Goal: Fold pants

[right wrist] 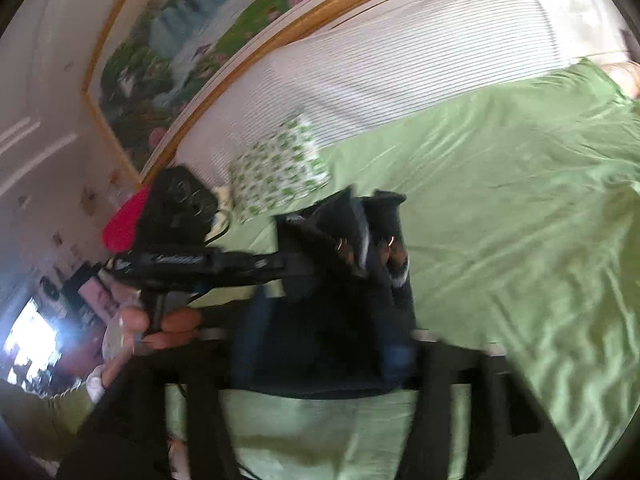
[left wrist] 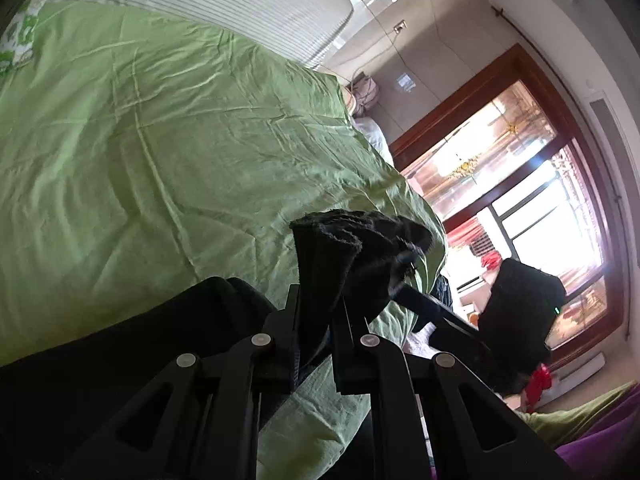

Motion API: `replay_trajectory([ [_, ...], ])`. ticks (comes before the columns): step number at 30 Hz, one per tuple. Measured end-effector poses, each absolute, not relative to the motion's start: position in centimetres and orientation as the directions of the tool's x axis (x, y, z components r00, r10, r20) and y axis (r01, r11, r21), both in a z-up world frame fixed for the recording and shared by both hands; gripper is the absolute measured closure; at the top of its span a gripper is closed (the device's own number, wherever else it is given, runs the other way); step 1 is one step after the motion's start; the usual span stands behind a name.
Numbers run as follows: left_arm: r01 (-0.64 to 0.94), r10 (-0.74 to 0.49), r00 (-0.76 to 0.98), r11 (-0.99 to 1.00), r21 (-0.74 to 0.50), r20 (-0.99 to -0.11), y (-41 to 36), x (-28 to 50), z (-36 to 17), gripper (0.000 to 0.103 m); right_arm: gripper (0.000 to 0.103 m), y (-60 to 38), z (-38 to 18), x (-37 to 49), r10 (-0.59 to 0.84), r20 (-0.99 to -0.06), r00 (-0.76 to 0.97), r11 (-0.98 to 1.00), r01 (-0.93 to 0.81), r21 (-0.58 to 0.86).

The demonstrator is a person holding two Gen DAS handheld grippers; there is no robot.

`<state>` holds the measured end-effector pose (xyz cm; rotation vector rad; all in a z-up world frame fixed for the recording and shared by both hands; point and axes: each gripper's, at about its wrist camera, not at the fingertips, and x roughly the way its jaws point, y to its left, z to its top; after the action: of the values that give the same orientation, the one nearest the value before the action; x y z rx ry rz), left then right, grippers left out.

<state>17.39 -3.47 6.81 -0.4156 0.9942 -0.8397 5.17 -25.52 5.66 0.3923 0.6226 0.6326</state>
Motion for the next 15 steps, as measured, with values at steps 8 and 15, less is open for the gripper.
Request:
replay_trajectory([
  [8,0.446,-0.769,0.268,0.633,-0.633,-0.580,-3.4,17.1,7.1,0.092,0.041,-26.6,4.2,9.6,0.706,-0.447,0.549,0.697,-0.430,0.574],
  [15,0.439,-0.745,0.308,0.663,-0.607,-0.591,-1.2,17.2,7.8,0.092,0.090,-23.8,5.0,9.1,0.779,-0.405,0.479,0.624,-0.532,0.572],
])
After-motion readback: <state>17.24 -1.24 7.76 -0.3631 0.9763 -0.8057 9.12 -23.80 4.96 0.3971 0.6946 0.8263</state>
